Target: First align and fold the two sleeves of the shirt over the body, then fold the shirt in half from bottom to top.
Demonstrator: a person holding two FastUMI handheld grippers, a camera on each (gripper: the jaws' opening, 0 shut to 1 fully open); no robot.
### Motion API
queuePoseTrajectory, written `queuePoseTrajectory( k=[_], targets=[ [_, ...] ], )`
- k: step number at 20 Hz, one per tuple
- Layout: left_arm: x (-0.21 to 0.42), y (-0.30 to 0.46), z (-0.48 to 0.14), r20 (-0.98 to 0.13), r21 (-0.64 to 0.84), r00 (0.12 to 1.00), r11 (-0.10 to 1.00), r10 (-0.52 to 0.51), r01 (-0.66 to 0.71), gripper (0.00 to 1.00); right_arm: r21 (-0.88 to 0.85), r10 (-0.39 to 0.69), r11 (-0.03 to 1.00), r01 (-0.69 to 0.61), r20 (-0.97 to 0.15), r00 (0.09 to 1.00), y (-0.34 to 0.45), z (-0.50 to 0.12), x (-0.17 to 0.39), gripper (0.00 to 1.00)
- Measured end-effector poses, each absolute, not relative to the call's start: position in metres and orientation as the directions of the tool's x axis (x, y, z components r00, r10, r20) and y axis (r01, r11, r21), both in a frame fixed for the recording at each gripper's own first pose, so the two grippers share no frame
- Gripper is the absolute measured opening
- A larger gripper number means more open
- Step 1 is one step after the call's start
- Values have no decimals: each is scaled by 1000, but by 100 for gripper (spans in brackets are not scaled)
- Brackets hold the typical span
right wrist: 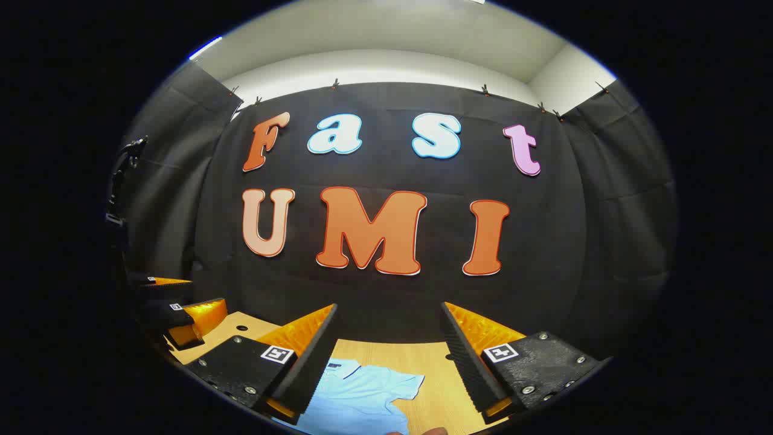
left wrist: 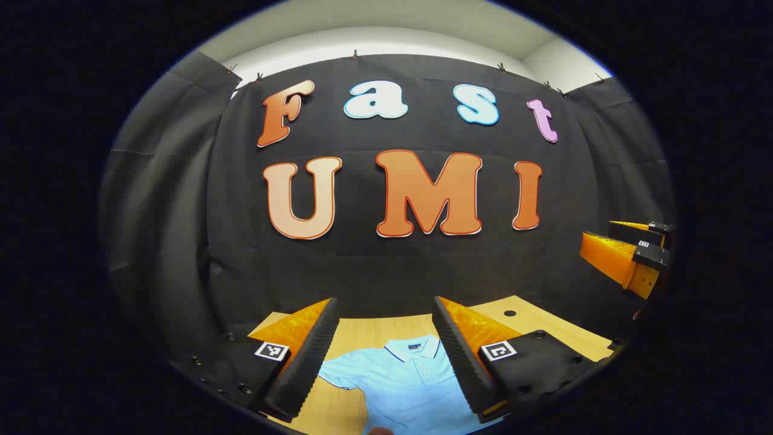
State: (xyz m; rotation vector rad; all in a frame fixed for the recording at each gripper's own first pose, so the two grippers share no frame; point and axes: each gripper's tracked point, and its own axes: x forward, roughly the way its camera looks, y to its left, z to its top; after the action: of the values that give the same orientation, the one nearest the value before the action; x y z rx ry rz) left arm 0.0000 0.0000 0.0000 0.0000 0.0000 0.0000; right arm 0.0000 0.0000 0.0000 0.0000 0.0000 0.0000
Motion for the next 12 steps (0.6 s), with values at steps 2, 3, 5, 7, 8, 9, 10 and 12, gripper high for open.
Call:
queuePoseTrajectory(
  k=[2, 3, 5, 7, 8, 9, 10, 12],
  targets=[
    [-1, -7, 0, -3, 1, 1000, 1000, 7, -7, 98, -10, 8, 1000, -8, 5, 1000, -6, 0, 5, 100],
    [-2, -8, 1, -1, 8, 1000, 1000, 13, -13, 100, -15, 15, 1000, -14, 5, 1000, -7, -2, 6, 98],
    [-1, -11, 2, 3, 19, 1000, 999, 26, -26, 100, -19, 22, 1000, -22, 1, 1000, -11, -5, 8, 98],
    [2, -16, 1, -2, 16, 1000, 1000, 20, -20, 100, -15, 30, 999, -30, -9, 1000, -12, -9, 8, 98],
    [4, -17, 0, -10, 16, 1000, 1000, 23, -23, 99, -11, 38, 999, -39, -15, 999, -12, -11, 8, 98],
    [4, -18, -1, -13, 12, 1000, 1000, 27, -27, 100, -8, 55, 998, -56, -22, 998, -10, -14, 9, 98],
    [5, -18, 0, -14, 9, 999, 999, 36, -36, 100, -10, 63, 998, -64, -21, 998, -10, -14, 8, 98],
    [6, -17, 3, -8, -2, 999, 999, 51, -51, 100, -22, 67, 998, -67, -9, 998, -16, -11, 9, 98]
  ],
)
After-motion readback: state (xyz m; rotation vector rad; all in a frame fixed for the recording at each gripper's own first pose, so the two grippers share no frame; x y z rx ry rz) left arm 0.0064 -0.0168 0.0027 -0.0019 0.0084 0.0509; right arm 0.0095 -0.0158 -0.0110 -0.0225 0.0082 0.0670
